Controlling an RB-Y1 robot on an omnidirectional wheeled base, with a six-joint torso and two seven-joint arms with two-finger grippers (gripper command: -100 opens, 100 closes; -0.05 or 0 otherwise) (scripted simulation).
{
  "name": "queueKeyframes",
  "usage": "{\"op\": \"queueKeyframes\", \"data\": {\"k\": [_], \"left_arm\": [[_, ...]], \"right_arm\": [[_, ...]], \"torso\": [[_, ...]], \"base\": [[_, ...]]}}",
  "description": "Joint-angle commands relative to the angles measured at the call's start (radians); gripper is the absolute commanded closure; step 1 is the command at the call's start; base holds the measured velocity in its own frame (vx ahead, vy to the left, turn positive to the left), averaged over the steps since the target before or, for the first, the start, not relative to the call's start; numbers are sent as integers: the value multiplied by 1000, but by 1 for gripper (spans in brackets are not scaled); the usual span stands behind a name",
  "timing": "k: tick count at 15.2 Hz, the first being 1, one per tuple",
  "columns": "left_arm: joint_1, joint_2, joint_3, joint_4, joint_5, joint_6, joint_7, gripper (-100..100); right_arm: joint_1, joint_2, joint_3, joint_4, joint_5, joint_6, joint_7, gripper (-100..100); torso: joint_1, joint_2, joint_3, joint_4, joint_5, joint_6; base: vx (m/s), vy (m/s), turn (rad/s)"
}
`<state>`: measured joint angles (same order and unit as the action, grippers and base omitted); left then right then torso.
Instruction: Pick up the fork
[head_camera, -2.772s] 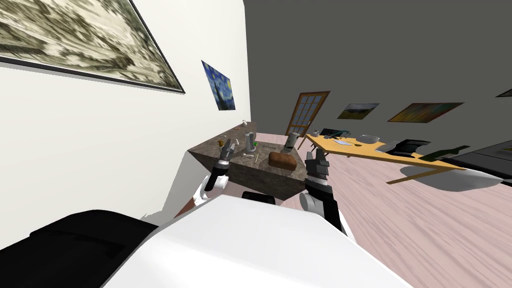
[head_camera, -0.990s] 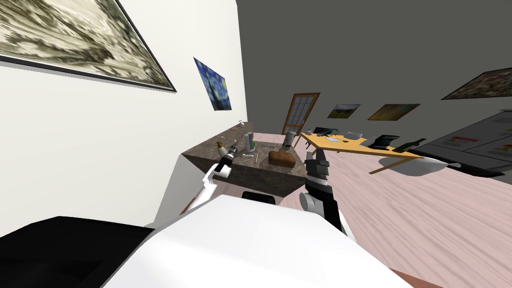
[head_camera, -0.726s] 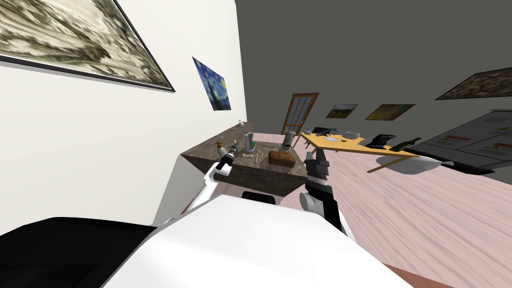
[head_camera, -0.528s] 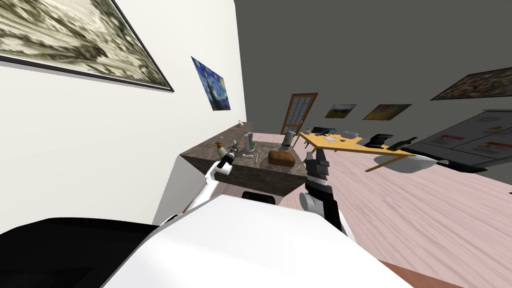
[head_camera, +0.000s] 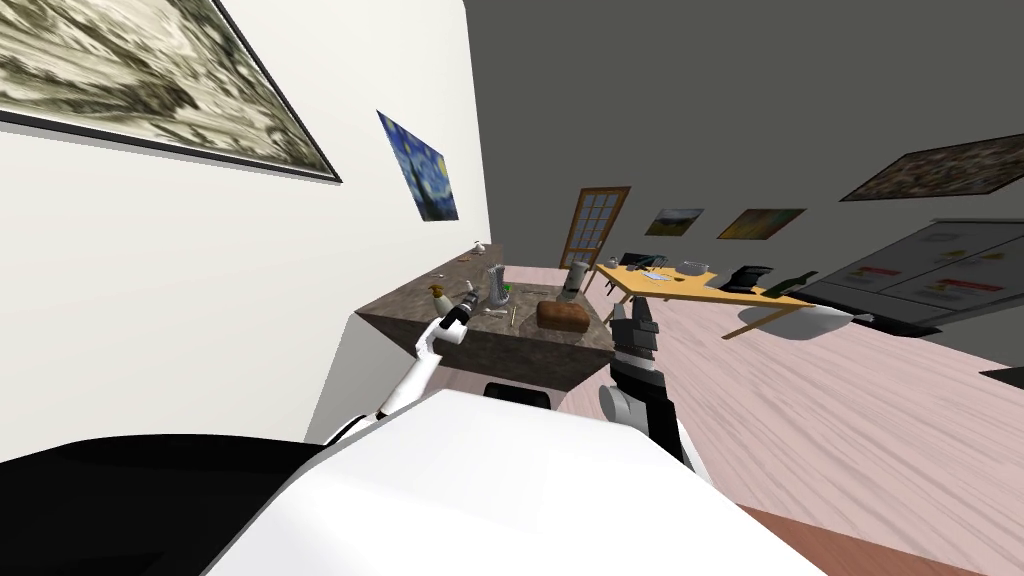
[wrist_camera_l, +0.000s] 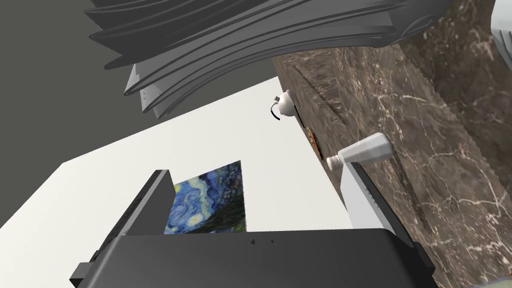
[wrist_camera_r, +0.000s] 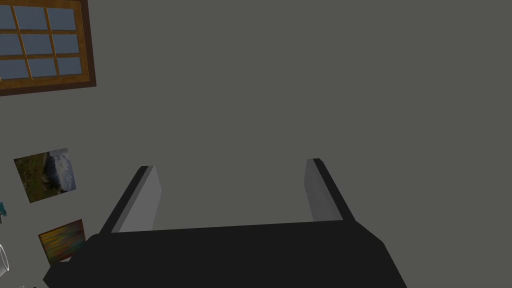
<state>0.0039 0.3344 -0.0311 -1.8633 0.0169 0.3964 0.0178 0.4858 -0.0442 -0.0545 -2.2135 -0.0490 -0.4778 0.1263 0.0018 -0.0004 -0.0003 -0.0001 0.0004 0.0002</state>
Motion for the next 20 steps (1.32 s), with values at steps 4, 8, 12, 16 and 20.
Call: {"op": "queueKeyframes", "data": {"k": [4, 8, 12, 16, 20], "left_arm": [[-46, 3, -3, 35, 13, 109, -2, -100], [-81, 4, -5, 64, 23, 193, -3, -100], [-116, 3, -7, 93, 33, 267, -5, -100], [-151, 2, -9, 122, 42, 343, -6, -100], [-186, -1, -11, 150, 51, 423, -7, -100]], "right_arm": [[0, 0, 0, 0, 0, 0, 0, 0], [0, 0, 0, 0, 0, 0, 0, 0], [0, 0, 0, 0, 0, 0, 0, 0], [0, 0, 0, 0, 0, 0, 0, 0], [0, 0, 0, 0, 0, 0, 0, 0]], "torso": [[0, 0, 0, 0, 0, 0], [0, 0, 0, 0, 0, 0], [0, 0, 0, 0, 0, 0], [0, 0, 0, 0, 0, 0], [0, 0, 0, 0, 0, 0]], "base": [[-1, 20, -46], [-2, 22, -42], [0, 21, -37], [0, 22, -45], [2, 22, -42]]}}
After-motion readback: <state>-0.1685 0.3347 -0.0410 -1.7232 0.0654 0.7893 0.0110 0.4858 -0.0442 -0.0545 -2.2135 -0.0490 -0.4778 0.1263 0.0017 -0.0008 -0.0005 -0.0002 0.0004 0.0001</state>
